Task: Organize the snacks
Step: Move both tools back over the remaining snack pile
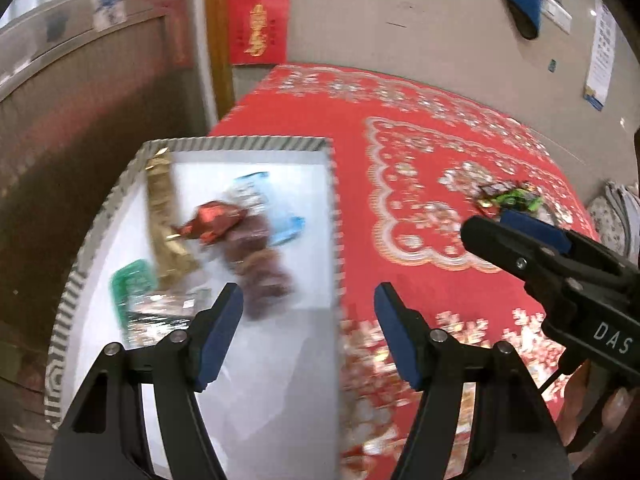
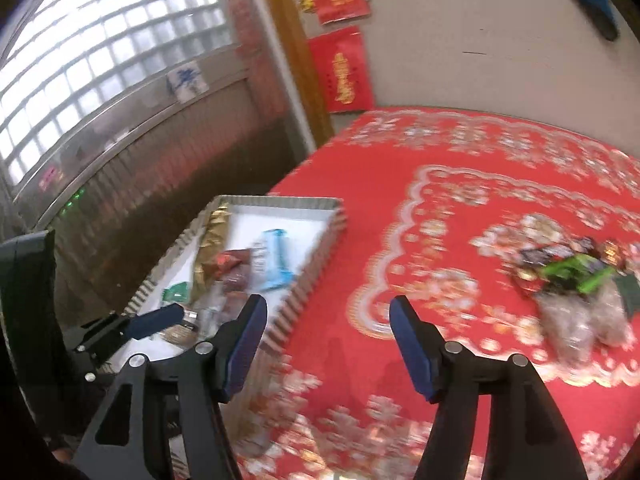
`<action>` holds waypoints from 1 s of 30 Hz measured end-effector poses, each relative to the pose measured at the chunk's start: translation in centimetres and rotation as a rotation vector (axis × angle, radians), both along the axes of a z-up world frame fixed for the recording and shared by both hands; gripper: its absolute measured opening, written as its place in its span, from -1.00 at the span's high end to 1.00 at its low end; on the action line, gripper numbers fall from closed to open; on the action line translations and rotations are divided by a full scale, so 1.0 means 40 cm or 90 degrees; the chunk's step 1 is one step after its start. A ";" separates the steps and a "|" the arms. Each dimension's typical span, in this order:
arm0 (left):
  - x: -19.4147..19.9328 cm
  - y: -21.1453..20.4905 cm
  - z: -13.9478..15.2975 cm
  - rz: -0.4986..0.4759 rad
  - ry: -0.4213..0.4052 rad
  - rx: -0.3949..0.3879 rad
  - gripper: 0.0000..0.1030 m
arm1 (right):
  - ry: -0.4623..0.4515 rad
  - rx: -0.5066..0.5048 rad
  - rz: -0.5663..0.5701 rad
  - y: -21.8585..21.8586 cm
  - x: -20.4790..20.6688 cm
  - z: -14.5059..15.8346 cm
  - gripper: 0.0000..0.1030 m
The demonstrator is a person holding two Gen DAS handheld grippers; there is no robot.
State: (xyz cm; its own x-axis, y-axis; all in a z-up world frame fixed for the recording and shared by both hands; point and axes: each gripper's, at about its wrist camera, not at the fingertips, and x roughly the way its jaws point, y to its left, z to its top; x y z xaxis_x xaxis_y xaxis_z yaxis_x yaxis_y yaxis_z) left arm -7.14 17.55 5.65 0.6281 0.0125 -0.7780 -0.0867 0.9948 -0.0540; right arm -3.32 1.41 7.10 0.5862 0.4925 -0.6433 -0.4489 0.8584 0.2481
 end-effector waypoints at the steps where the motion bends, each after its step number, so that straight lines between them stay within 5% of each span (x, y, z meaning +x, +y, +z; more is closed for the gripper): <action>1: 0.008 -0.022 0.002 -0.009 0.001 0.001 -0.31 | 0.000 -0.001 -0.014 -0.030 0.001 -0.001 -0.28; 17: 0.168 -0.337 0.015 -0.165 0.040 0.011 -0.31 | 0.037 -0.001 -0.207 -0.475 0.015 -0.036 -0.30; 30: 0.260 -0.454 -0.015 -0.170 0.075 -0.004 -0.31 | 0.051 -0.004 -0.227 -0.560 0.025 -0.063 -0.31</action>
